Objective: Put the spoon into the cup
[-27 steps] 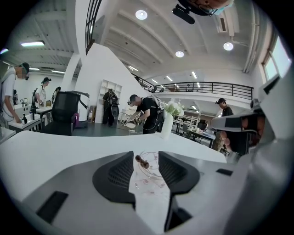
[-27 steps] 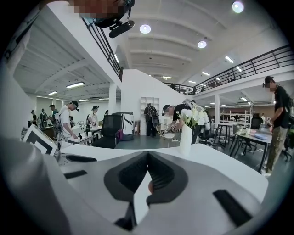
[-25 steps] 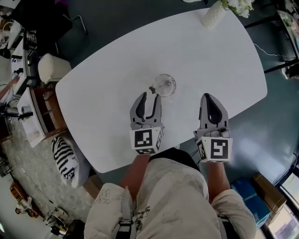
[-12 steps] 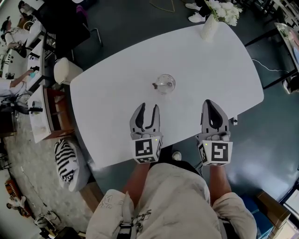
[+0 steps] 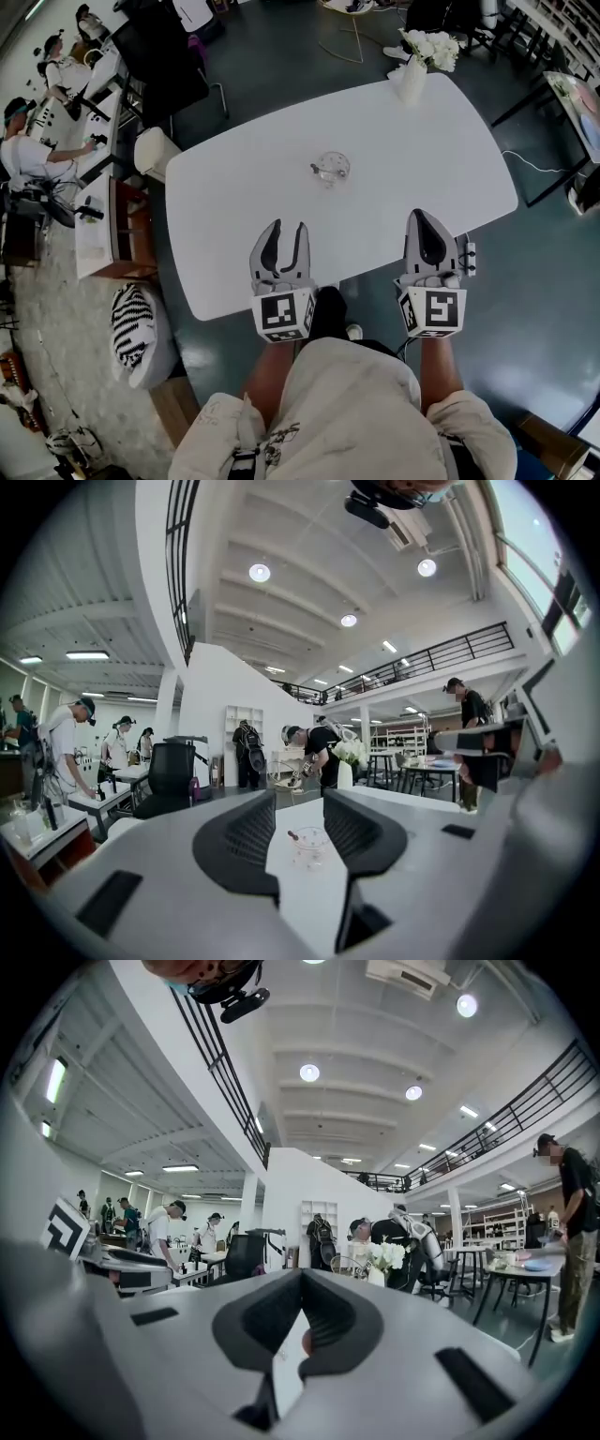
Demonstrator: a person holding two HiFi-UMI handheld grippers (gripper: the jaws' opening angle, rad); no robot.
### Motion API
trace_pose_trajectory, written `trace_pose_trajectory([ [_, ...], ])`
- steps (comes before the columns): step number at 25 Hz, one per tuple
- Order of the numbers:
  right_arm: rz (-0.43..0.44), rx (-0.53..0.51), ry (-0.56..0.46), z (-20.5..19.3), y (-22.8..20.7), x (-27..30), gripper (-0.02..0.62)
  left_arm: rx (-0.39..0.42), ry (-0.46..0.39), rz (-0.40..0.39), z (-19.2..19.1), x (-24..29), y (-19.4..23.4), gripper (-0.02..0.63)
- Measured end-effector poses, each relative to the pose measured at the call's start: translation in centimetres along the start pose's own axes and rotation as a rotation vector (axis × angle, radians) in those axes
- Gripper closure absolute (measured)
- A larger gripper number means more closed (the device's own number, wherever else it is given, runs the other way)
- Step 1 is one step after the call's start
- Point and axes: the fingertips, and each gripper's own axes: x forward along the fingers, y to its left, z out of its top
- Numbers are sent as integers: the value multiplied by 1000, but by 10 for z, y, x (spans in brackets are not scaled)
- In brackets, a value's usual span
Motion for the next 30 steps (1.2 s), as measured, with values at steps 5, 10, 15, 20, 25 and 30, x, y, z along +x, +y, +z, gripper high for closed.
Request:
trace_pose_trajectory([
  [5,8,4,-61,19,4,-38,607,1,-68,28,28,-46,-5,451],
  [10,-3,6,-123,43,-1,-69,607,57,-150,25,67,-82,-20,451],
  [15,-21,-2,-174,56,-8,-87,607,90,-208,25,89,-103,-26,451],
  [20,-36,-16,-189,65,-14,-101,607,111,-232,32,96,-112,-31,451],
  [25,-42,-25,-185,69,-13,-108,607,105,-238,28,96,-117,-35,490],
  [30,-43,-30,-182,69,-9,-110,607,85,-243,35,95,-119,-30,557],
])
